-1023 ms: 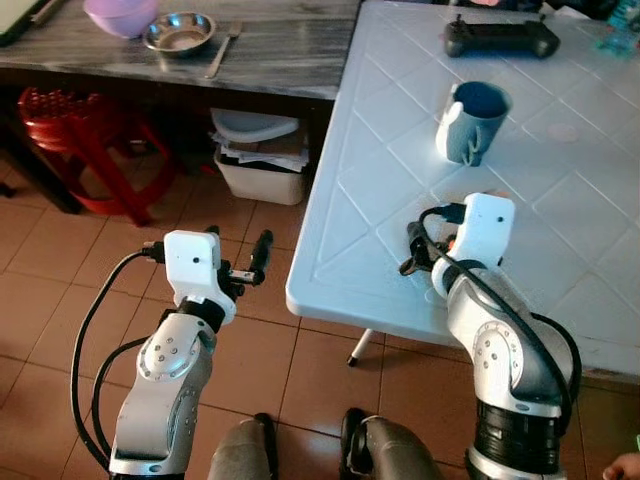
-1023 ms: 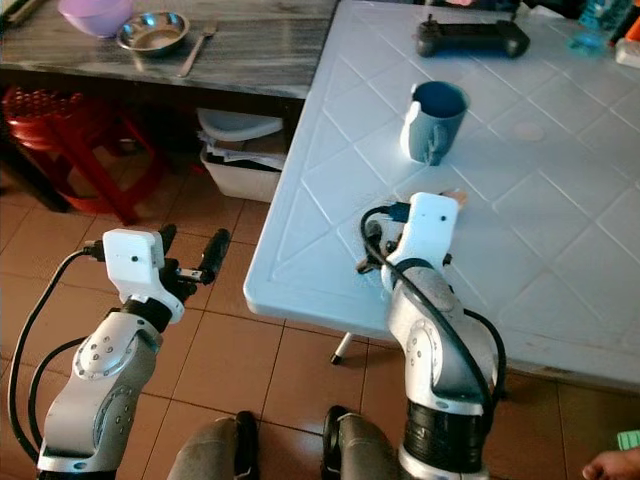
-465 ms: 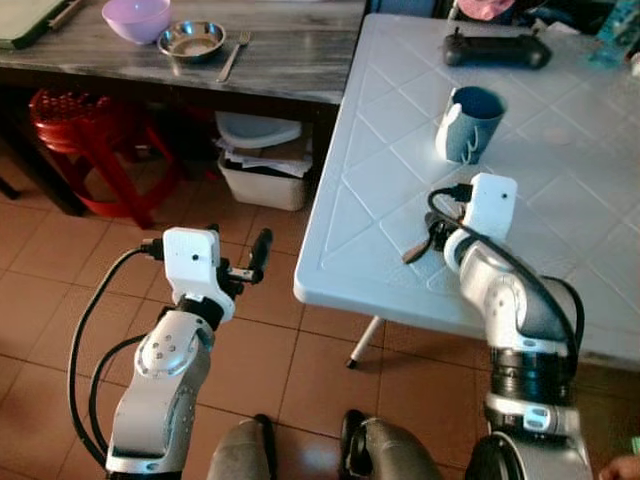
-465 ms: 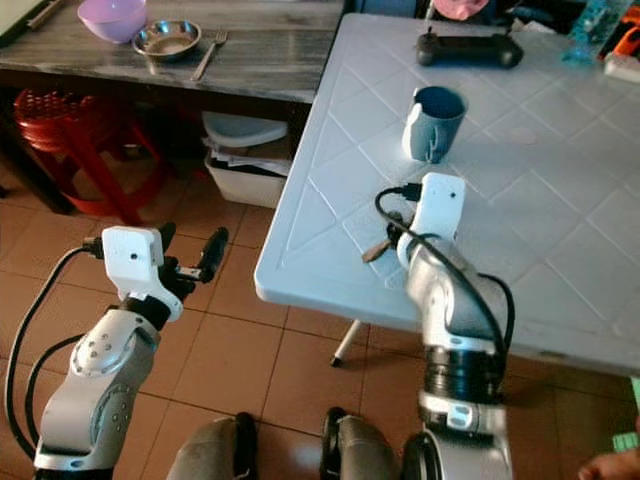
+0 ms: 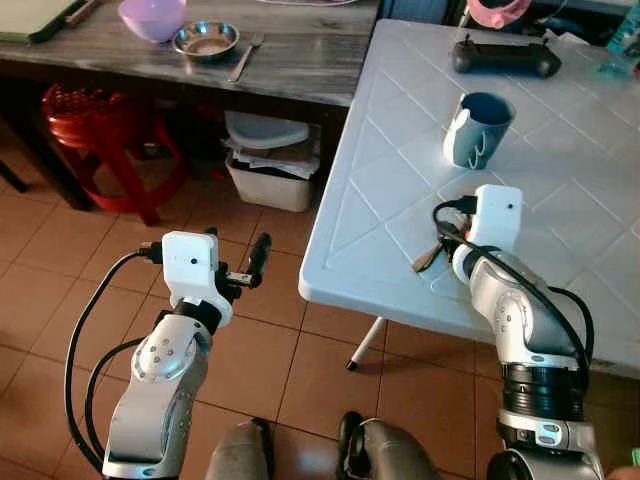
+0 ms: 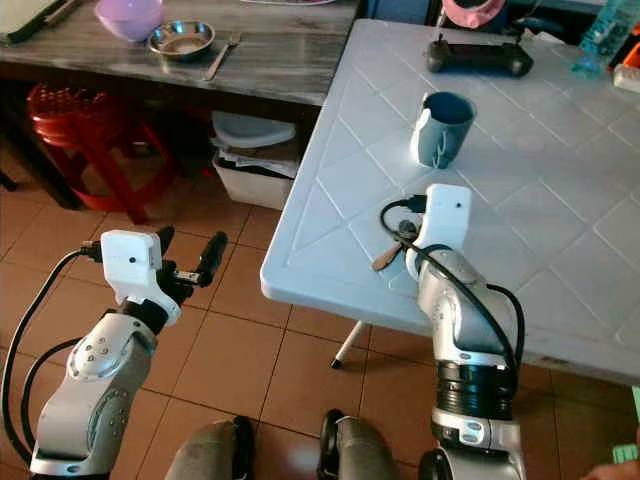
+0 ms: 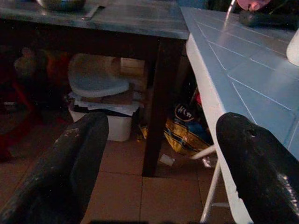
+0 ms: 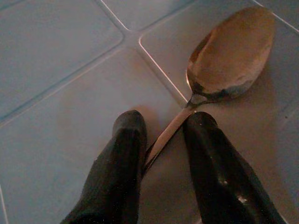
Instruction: Setting the table
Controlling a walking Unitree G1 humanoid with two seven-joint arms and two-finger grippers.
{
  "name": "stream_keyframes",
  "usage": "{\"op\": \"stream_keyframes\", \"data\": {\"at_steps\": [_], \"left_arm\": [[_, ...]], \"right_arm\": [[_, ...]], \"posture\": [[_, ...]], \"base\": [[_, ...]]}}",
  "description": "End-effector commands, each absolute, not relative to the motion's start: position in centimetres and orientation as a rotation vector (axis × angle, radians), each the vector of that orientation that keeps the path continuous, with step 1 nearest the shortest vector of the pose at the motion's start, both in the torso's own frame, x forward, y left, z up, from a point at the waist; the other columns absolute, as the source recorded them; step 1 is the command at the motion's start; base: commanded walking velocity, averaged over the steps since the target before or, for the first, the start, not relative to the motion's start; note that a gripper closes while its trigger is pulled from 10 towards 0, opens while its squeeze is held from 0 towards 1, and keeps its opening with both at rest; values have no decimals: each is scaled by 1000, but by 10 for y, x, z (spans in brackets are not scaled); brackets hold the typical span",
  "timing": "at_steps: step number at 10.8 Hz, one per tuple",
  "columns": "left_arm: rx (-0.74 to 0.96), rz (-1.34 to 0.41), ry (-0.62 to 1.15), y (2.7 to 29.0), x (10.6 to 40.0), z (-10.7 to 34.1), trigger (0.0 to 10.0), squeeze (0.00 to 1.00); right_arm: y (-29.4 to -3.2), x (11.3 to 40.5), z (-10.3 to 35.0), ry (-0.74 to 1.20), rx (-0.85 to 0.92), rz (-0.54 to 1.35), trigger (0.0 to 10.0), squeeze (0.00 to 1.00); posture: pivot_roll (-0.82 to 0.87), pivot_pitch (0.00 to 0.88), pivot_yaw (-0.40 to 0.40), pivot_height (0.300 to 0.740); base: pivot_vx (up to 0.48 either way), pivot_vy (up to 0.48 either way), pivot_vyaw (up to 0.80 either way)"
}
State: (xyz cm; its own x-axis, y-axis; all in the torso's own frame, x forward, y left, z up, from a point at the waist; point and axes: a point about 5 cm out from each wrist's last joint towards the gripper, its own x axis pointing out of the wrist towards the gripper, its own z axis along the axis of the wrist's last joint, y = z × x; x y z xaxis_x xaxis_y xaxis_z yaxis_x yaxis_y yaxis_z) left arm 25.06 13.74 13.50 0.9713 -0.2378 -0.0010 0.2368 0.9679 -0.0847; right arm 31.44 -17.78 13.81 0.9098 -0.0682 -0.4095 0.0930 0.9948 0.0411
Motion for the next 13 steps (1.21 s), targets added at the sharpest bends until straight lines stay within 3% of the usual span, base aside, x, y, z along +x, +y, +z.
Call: {"op": "stream_keyframes", "data": {"at_steps": [1, 4, 7, 11, 12, 13], "left_arm": [[-74, -252, 17, 136, 249, 135, 10000, 0], [-72, -249, 15, 135, 250, 136, 10000, 0], [-72, -247, 17, 135, 249, 135, 10000, 0], [-71, -253, 20, 135, 249, 135, 10000, 0], [-71, -255, 21, 135, 250, 135, 10000, 0], [-71, -258, 20, 134, 250, 135, 10000, 0]], "right_arm": [[-178, 295, 81, 687, 46, -76, 0, 0], [-173, 302, 88, 600, -83, 48, 0, 0], [-169, 297, 88, 597, -81, 72, 0, 0], [-144, 266, 84, 633, -96, 276, 0, 0], [-144, 262, 86, 620, -111, 298, 4157, 0], [-149, 264, 92, 581, -111, 248, 10000, 1000]], "posture": [[-1, 225, 42, 740], [1, 220, 37, 740], [-1, 222, 34, 740], [-10, 226, 35, 740], [-13, 228, 35, 740], [-14, 230, 36, 740]], "base": [[0, 0, 0], [0, 0, 0], [0, 0, 0], [0, 0, 0], [0, 0, 0], [0, 0, 0]]}}
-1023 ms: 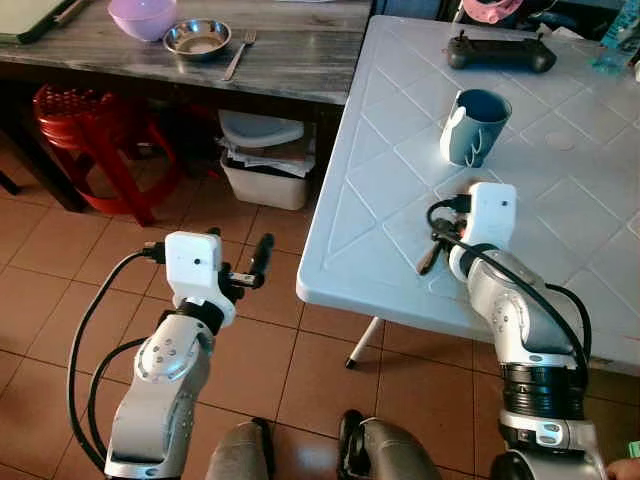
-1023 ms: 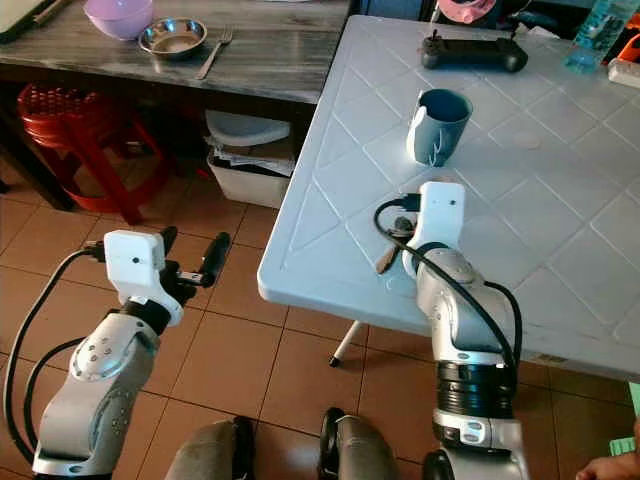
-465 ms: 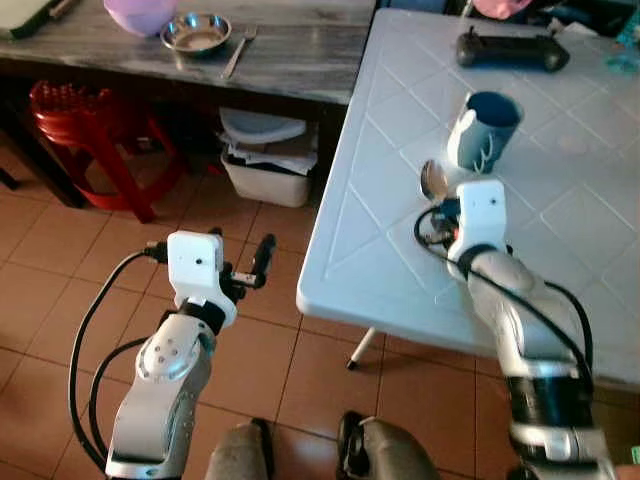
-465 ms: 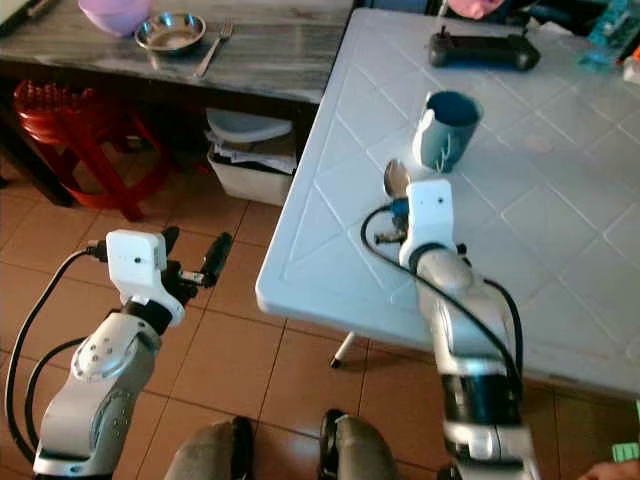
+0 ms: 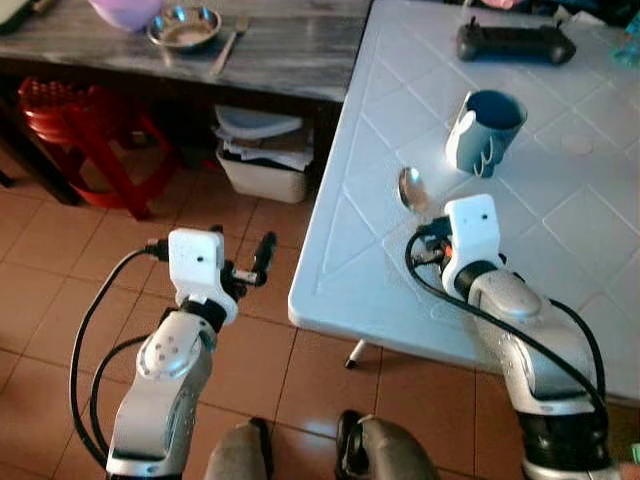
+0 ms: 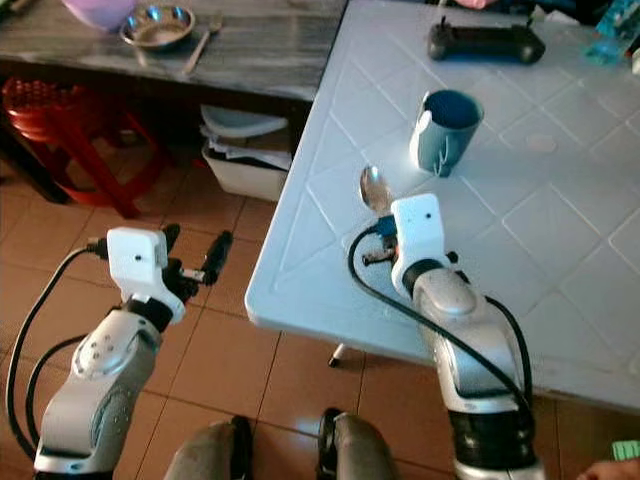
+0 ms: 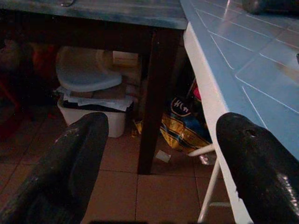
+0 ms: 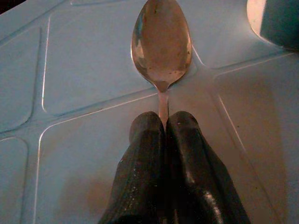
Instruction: Setting the table
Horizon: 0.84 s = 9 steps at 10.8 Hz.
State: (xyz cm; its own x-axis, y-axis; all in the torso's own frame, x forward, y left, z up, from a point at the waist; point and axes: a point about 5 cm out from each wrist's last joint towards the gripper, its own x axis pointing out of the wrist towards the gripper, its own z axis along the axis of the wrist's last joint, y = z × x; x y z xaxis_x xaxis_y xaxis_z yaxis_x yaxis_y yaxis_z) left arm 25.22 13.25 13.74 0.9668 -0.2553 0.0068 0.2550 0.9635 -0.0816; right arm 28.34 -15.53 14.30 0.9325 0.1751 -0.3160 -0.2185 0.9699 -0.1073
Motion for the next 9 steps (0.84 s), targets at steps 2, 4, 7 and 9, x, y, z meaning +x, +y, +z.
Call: {"op": "stream_keyframes", "data": {"at_steps": [2, 4, 7, 9], "left_arm": [[-70, -260, 21, 135, 250, 135, 10000, 0], [-68, -263, 21, 134, 251, 135, 10000, 0], [-65, -265, 22, 135, 250, 136, 10000, 0], [-62, -265, 26, 135, 250, 136, 10000, 0]], "right_arm": [[-152, 275, 109, 491, -122, 218, 10000, 1000], [-152, 287, 123, 427, -118, 212, 10000, 1000], [-148, 299, 130, 397, -101, 237, 10000, 129], [-144, 306, 129, 393, -110, 280, 10000, 0]], "posture": [[-13, 231, 40, 740], [-11, 233, 43, 740], [-5, 238, 49, 740], [0, 242, 49, 740]], "base": [[0, 0, 0], [0, 0, 0], [0, 0, 0], [0, 0, 0]]}}
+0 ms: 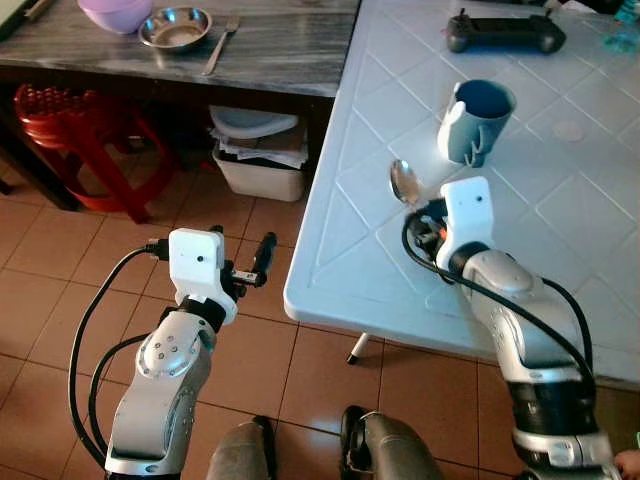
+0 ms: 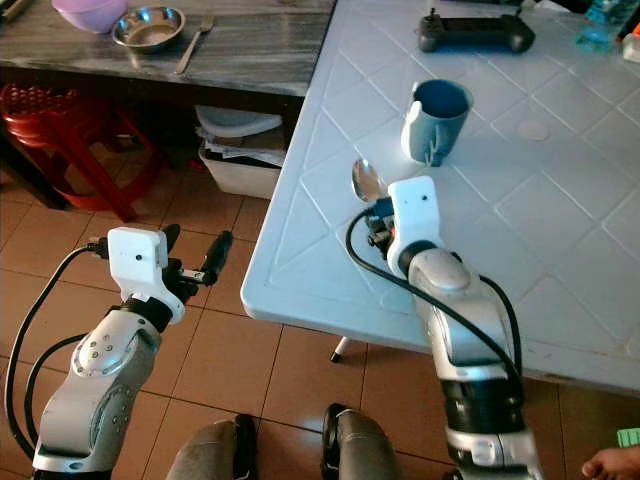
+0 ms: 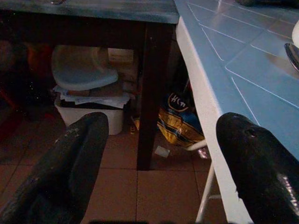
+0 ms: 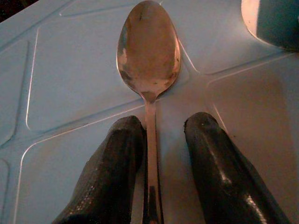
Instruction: Setting the table
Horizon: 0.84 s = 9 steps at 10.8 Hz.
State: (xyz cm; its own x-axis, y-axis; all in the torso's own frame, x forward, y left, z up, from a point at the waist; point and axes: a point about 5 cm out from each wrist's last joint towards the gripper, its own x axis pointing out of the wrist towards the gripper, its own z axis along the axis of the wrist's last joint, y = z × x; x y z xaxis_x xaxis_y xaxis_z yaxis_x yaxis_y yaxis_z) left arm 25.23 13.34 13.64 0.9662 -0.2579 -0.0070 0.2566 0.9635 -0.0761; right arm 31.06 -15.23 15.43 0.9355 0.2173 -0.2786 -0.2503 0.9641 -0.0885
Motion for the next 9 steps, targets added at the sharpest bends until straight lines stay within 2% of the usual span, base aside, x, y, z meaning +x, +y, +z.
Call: {"op": "stream_keyframes", "data": {"at_steps": [1, 2, 3, 4, 5, 9], "left_arm": [[-64, -267, 27, 134, 250, 136, 10000, 0], [-65, -271, 29, 133, 249, 136, 10000, 0], [-64, -271, 31, 134, 248, 136, 10000, 0], [-63, -269, 32, 134, 248, 135, 10000, 0], [-62, -268, 33, 135, 247, 136, 10000, 0], [-58, -272, 39, 136, 246, 136, 10000, 0]], "right_arm": [[-144, 307, 127, 395, -110, 292, 10000, 153], [-143, 310, 127, 386, -123, 315, 10000, 204], [-143, 313, 127, 383, -122, 320, 10000, 0], [-142, 314, 125, 389, -100, 320, 10000, 0], [-141, 315, 123, 393, -91, 330, 0, 0], [-141, 314, 109, 455, -74, 338, 0, 0]], "posture": [[3, 243, 50, 740], [5, 245, 52, 740], [7, 246, 52, 740], [10, 247, 52, 740], [13, 249, 54, 740], [24, 252, 53, 740]], "base": [[0, 0, 0], [0, 0, 0], [0, 0, 0], [0, 0, 0], [0, 0, 0], [0, 0, 0]]}}
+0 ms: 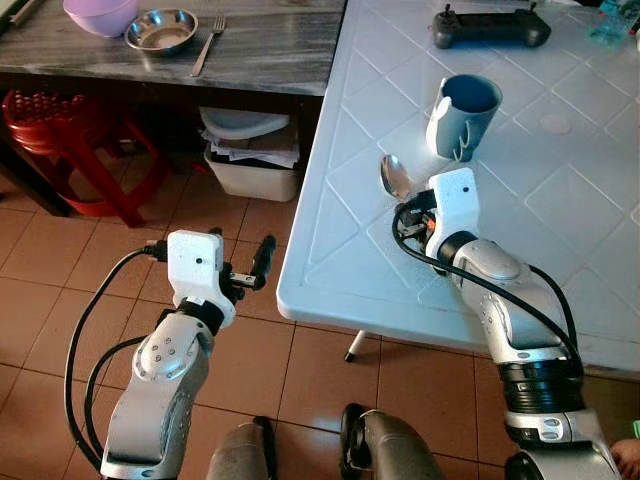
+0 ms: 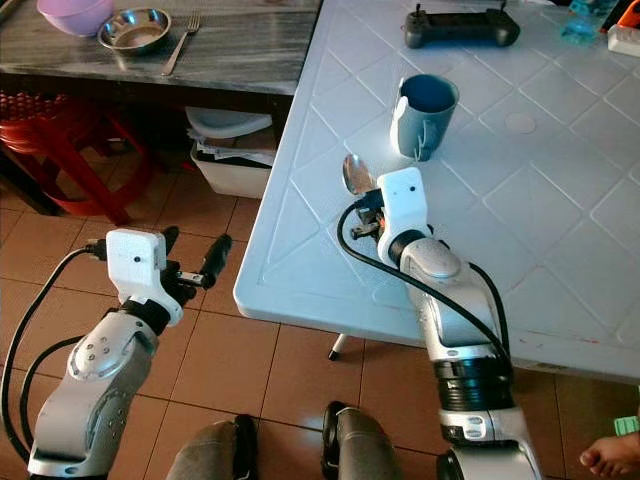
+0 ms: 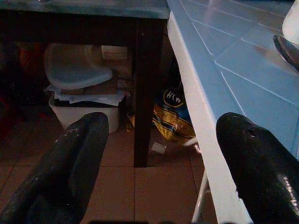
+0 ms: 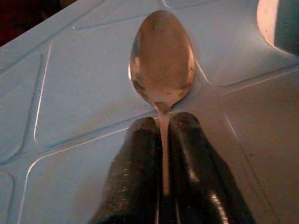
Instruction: Setting the table
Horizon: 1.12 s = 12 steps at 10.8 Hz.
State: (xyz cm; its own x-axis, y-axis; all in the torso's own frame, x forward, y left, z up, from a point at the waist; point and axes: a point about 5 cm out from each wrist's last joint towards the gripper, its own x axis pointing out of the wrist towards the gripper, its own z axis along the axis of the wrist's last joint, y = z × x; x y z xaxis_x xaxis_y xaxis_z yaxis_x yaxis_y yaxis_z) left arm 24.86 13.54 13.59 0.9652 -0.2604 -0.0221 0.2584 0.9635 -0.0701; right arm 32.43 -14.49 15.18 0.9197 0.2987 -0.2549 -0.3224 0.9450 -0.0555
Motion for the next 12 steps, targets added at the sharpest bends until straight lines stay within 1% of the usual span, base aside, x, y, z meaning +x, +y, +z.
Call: {"op": "stream_keyframes", "data": {"at_steps": [1, 3, 4, 5, 7, 10, 12], "left_arm": [[-55, -269, 44, 138, 244, 135, 10000, 0], [-59, -240, 56, 141, 240, 132, 10000, 0], [-61, -215, 61, 143, 240, 130, 10000, 0], [-56, -198, 56, 144, 241, 129, 10000, 0], [-61, -108, 43, 151, 246, 127, 10000, 0], [-80, -50, 50, 157, 250, 121, 10000, 0], [-85, -53, 2, 155, 263, 131, 10000, 0]], "right_arm": [[-147, 309, 100, 493, -51, 300, 0, 0], [-146, 296, 95, 517, 22, 269, 0, 0], [-141, 291, 99, 494, 59, 260, 0, 0], [-136, 289, 107, 444, 67, 267, 0, 0], [-137, 285, 124, 287, 85, 227, 0, 0], [-143, 292, 142, 162, 96, 155, 0, 0], [-145, 299, 152, 91, 108, 114, 0, 0]], "posture": [[25, 252, 50, 740], [23, 241, 46, 740], [19, 227, 41, 740], [15, 212, 35, 740], [4, 157, 21, 740], [-15, 139, 26, 740], [-11, 133, 23, 740]], "base": [[0, 0, 0], [0, 0, 0], [0, 0, 0], [0, 401, 0], [0, 480, 0], [0, 480, 0], [0, 480, 0]]}}
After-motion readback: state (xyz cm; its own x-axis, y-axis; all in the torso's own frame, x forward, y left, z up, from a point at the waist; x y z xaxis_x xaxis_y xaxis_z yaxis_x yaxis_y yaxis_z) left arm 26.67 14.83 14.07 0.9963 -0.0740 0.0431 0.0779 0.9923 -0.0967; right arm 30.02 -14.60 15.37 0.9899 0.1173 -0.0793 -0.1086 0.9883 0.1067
